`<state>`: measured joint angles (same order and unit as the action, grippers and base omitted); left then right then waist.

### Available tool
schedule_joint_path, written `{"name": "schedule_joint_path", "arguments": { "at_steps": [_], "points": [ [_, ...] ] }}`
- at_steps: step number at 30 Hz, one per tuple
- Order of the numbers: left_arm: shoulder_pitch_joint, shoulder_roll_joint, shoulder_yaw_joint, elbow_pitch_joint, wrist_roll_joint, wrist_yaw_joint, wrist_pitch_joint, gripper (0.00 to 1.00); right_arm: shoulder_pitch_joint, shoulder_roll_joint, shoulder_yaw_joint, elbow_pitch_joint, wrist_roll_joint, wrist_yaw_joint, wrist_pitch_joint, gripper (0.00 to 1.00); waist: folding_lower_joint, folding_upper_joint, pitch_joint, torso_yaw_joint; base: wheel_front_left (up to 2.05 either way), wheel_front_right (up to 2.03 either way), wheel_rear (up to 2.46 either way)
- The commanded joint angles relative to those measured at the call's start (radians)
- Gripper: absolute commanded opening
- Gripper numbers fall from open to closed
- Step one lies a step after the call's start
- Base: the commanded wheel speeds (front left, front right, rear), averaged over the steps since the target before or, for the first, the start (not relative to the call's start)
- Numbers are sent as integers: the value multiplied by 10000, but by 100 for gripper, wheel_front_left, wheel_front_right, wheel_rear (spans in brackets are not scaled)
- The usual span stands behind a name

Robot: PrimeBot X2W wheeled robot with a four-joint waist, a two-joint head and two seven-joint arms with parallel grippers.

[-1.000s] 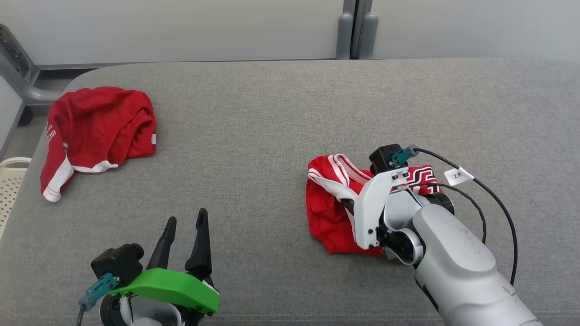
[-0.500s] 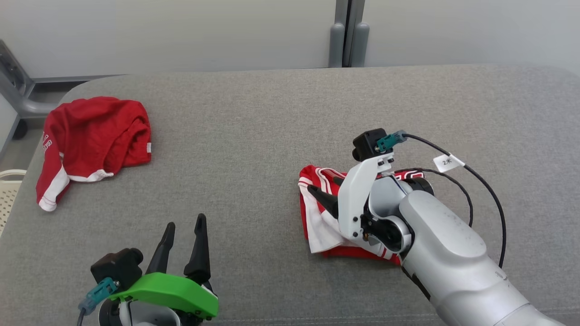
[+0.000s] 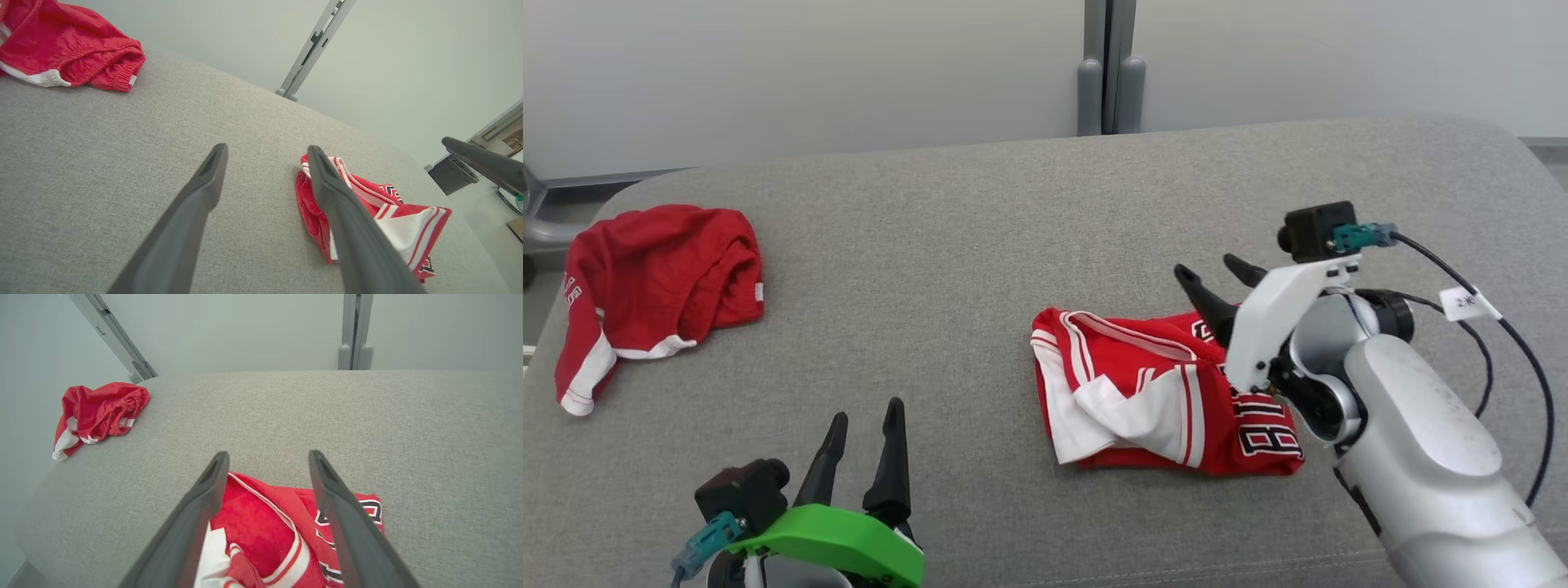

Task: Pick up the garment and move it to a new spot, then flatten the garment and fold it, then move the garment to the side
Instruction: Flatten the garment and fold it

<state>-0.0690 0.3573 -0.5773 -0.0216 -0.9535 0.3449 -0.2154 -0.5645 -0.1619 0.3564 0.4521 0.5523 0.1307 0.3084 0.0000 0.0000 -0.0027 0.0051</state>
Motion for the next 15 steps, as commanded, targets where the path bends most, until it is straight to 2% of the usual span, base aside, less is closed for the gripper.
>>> {"name": "schedule_joint_path", "arguments": {
  "at_steps": [1, 3, 4, 5, 7, 8, 9, 15],
  "points": [
    [136, 47, -9, -28, 63, 44, 13, 100, 293, -134, -176, -149, -76, 0, -170, 100, 0, 0, 8, -45, 0, 0, 0],
    [158, 31, -75, -49, 74, 41, 38, 100, 660, -294, -445, -280, -136, 0, -368, 98, 0, 0, 24, -84, 0, 0, 0],
    [166, 19, -113, -57, 83, 41, 62, 100, 835, -338, -597, -342, -158, 0, -482, 77, 0, 0, 37, -100, 0, 0, 0],
    [169, 5, -157, -69, 103, 51, 80, 100, 1018, -376, -733, -385, -195, 0, -579, 51, 0, 0, 52, -111, 0, 0, 0],
    [150, -20, -199, -105, 136, 70, 82, 100, 1348, -422, -950, -469, -247, 0, -770, 27, 0, 0, 104, -121, 0, 0, 0],
    [132, -20, -214, -119, 138, 78, 99, 100, 1508, -436, -1020, -480, -293, 0, -833, 8, 0, 0, 129, -120, 0, 0, 0],
    [119, -14, -225, -133, 145, 86, 99, 100, 1662, -426, -1100, -495, -310, 0, -907, 0, 0, 0, 160, -117, 0, 0, 0],
    [-31, 52, -232, -205, 159, 113, 181, 100, 2467, -80, -1254, -396, -269, 0, -1227, 0, 0, 0, 381, 28, 0, 0, 0]
  ]
}}
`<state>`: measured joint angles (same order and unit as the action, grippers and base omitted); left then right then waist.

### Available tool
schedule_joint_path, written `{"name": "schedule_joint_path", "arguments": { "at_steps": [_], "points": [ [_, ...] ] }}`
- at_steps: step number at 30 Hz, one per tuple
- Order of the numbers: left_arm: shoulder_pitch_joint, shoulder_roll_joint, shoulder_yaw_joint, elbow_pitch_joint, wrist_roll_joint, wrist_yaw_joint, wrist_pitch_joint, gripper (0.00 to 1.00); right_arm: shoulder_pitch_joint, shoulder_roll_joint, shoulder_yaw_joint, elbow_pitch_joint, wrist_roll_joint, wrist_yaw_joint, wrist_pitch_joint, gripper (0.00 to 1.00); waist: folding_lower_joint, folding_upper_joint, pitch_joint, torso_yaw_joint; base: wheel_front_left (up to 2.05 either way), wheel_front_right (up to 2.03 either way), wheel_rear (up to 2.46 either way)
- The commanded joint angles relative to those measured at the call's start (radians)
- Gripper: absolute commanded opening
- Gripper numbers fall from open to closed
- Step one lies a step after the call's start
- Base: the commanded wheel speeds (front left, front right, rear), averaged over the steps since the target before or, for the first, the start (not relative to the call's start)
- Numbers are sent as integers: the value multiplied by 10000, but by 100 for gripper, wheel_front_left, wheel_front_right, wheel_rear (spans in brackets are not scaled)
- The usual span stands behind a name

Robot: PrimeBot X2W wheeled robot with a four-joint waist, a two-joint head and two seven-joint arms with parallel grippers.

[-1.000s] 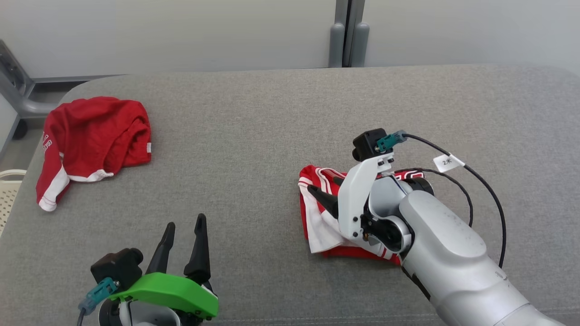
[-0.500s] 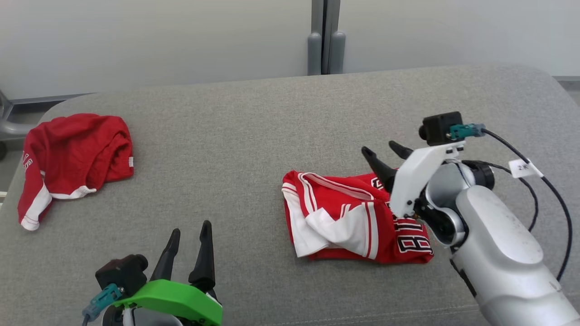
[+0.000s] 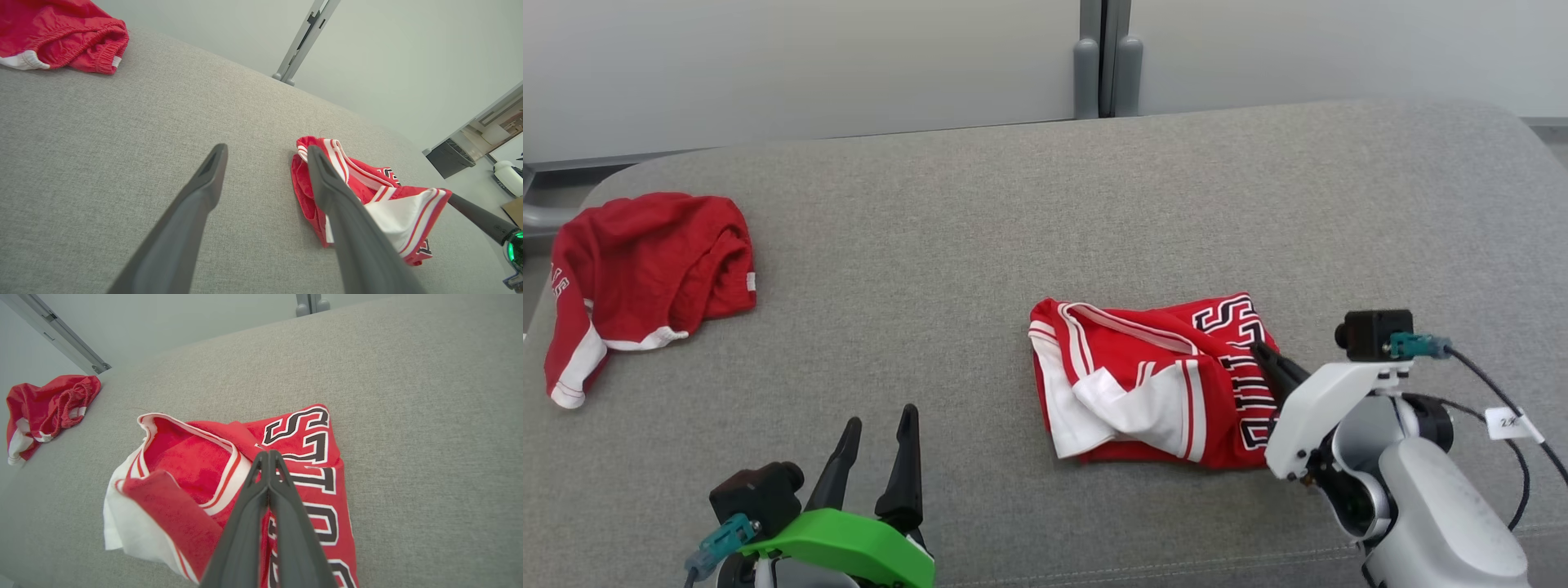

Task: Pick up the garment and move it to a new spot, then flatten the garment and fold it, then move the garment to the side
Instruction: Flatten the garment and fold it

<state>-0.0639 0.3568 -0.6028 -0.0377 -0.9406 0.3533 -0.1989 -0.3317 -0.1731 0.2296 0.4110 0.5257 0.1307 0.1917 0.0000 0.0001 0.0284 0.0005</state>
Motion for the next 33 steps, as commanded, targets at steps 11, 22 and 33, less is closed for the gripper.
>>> {"name": "schedule_joint_path", "arguments": {
  "at_steps": [11, 22, 33],
  "points": [
    [-344, 188, 127, -108, 96, 75, 67, 100, 335, 897, 1009, 409, 590, 0, -388, 0, 0, -1, 388, 549, 0, 0, 0],
    [-437, 209, 208, -85, 40, 53, 32, 100, 124, 1210, 3257, 976, 1730, 0, -687, 0, 0, -1, 454, 1068, 0, 0, 0],
    [-384, 177, 340, -66, -45, 123, -65, 100, -475, 1206, 4992, 1066, 2777, 0, -1574, 0, 0, -1, 452, 915, 0, 0, 0]
  ]
}}
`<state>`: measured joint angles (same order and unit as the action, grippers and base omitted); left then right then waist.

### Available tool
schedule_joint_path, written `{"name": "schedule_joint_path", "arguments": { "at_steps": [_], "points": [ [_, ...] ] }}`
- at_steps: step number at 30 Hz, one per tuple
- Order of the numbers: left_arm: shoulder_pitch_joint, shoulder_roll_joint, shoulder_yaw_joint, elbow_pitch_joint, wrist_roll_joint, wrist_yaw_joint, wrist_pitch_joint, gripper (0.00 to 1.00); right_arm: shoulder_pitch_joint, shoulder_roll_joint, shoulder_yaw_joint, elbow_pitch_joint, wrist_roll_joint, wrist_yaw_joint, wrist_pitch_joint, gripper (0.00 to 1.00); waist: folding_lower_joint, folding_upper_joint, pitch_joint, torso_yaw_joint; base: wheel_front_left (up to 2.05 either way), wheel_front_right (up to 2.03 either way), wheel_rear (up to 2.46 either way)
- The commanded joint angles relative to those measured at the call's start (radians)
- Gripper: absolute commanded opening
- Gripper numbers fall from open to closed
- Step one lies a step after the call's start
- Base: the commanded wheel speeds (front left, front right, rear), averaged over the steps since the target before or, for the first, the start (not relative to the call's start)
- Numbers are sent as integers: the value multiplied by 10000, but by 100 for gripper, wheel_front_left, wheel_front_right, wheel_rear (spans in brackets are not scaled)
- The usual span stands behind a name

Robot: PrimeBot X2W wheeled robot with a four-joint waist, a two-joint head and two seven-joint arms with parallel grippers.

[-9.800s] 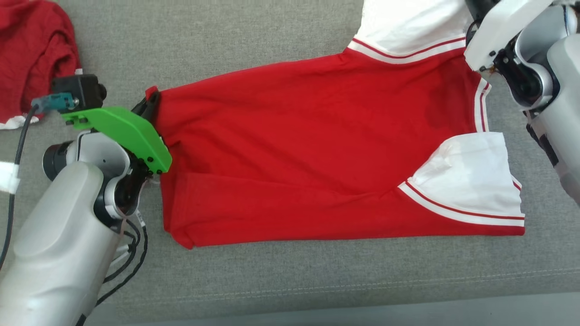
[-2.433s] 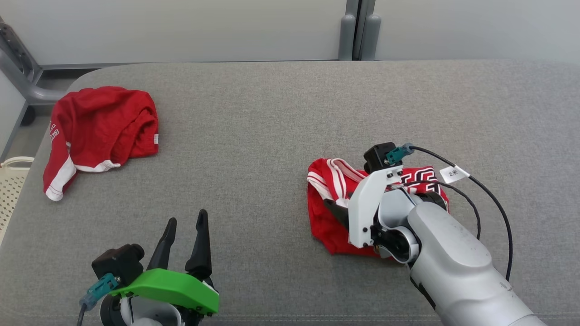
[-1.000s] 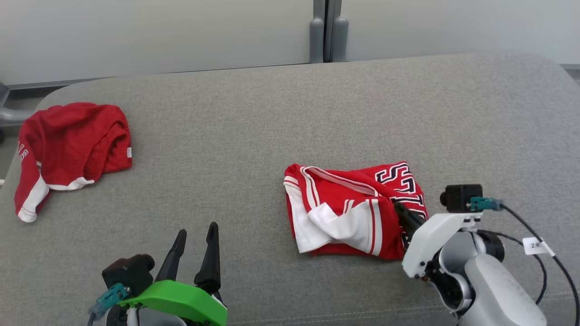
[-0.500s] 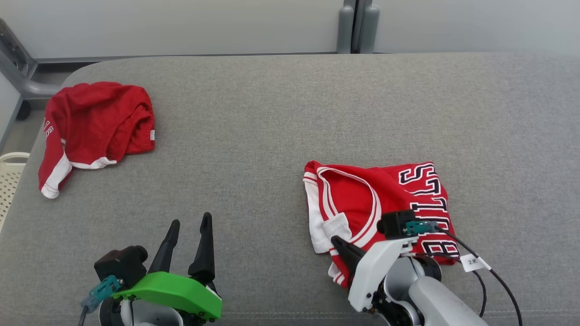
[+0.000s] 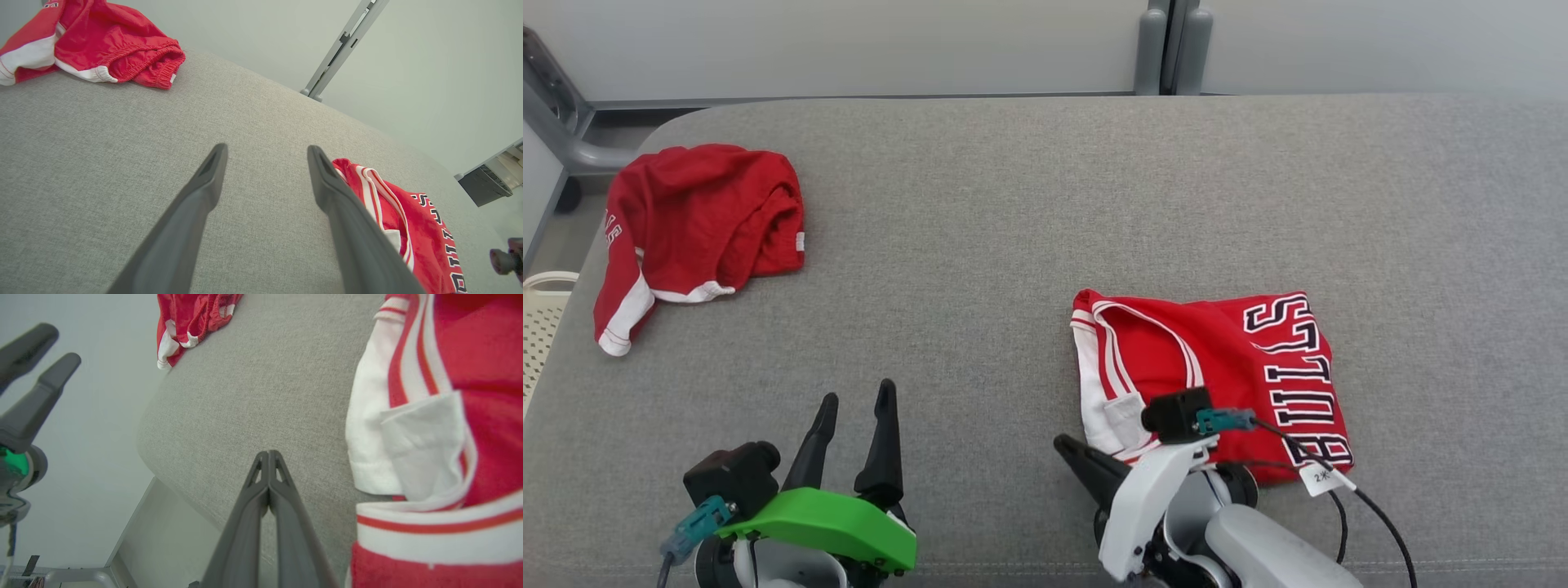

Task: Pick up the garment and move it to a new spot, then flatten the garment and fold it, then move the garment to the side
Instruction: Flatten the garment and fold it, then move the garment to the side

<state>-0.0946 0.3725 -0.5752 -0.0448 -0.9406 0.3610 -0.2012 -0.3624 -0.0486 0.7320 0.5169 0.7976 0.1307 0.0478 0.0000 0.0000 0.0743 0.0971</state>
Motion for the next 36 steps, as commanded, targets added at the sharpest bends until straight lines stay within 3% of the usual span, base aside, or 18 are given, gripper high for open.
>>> {"name": "schedule_joint_path", "arguments": {
  "at_steps": [1, 14, 18, 19, 26, 36],
  "points": [
    [-56, 26, 78, -4, -51, 57, -54, 100, -263, -38, -112, -5, 40, 0, -256, 0, 0, 0, -13, -88, 0, 0, 0],
    [147, 37, 108, -85, -85, 82, -136, 100, -319, -1397, -2348, -747, -437, 0, -583, 0, 0, 0, -160, -546, 0, 0, 0],
    [168, -6, 74, -80, -89, 88, -145, 100, -148, -1824, -3245, -828, -681, 0, -324, 40, 0, 0, -168, -655, 0, 0, 0],
    [165, -29, 58, -67, -83, 68, -155, 100, -65, -2016, -3643, -832, -825, 0, -153, 100, 0, 0, -151, -690, 0, 0, 0],
    [54, -76, -15, -26, -56, 2, -143, 100, 112, -2589, -4473, -897, -1059, 0, 782, 100, 0, 0, -8, -691, 0, 0, 0],
    [-203, 19, -150, 10, 113, -36, -43, 100, -154, -3014, -4436, -476, -989, 0, 2096, 100, 0, 0, 224, -392, 0, 0, 0]
  ]
}}
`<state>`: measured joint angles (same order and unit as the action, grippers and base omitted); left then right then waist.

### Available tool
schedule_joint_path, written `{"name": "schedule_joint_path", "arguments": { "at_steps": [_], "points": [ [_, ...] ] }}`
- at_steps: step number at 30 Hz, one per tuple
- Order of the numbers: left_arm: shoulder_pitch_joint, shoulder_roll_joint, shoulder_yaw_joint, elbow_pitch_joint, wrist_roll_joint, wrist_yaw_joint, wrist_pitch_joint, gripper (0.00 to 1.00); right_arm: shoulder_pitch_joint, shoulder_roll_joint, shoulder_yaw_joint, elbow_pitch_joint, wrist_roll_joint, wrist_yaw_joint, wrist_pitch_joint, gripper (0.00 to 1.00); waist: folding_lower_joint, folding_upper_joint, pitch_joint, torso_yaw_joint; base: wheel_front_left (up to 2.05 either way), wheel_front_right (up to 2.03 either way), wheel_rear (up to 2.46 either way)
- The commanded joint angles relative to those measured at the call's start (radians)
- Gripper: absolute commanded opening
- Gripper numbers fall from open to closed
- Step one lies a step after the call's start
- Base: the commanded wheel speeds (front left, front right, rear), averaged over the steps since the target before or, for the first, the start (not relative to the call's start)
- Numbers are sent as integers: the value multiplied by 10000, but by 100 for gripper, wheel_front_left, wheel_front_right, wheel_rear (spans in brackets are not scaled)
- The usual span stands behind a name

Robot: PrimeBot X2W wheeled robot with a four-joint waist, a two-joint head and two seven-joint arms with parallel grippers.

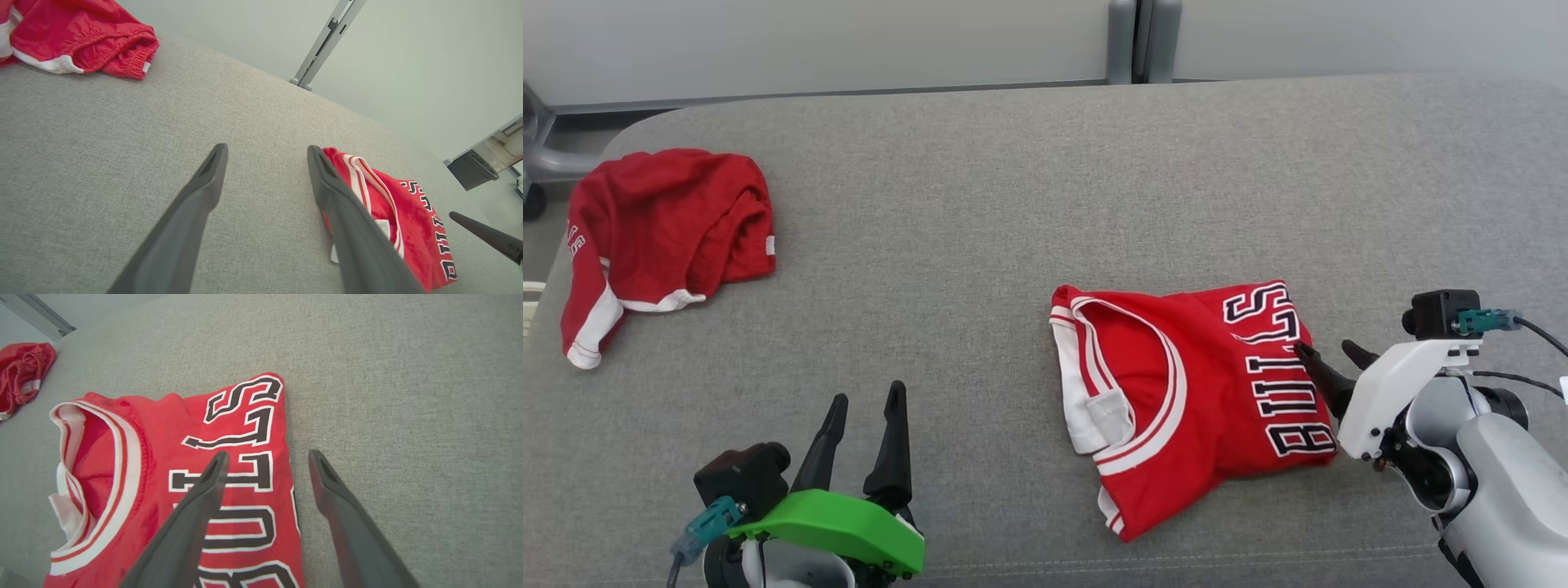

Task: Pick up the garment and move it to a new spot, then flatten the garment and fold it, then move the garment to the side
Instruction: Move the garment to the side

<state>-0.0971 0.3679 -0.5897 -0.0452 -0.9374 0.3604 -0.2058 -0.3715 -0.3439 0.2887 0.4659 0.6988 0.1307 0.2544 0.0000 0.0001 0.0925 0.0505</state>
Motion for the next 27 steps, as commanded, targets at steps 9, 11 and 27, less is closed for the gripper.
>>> {"name": "schedule_joint_path", "arguments": {
  "at_steps": [9, 11, 27],
  "points": [
    [-305, 160, -37, -70, 170, 21, 85, 100, -449, -39, -27, 1040, 307, 0, 440, 100, 0, -1, 187, 587, 0, 0, 0],
    [-317, 179, -33, -81, 179, 43, 89, 100, -547, -34, 40, 1302, 366, 0, 548, 100, 0, -1, 212, 685, 0, 0, 0],
    [-359, 203, 2, -90, 128, 64, 92, 100, -1249, 115, 987, 2318, 1646, 0, 967, 0, 0, -1, 361, 1020, 0, 0, 0]
  ]
}}
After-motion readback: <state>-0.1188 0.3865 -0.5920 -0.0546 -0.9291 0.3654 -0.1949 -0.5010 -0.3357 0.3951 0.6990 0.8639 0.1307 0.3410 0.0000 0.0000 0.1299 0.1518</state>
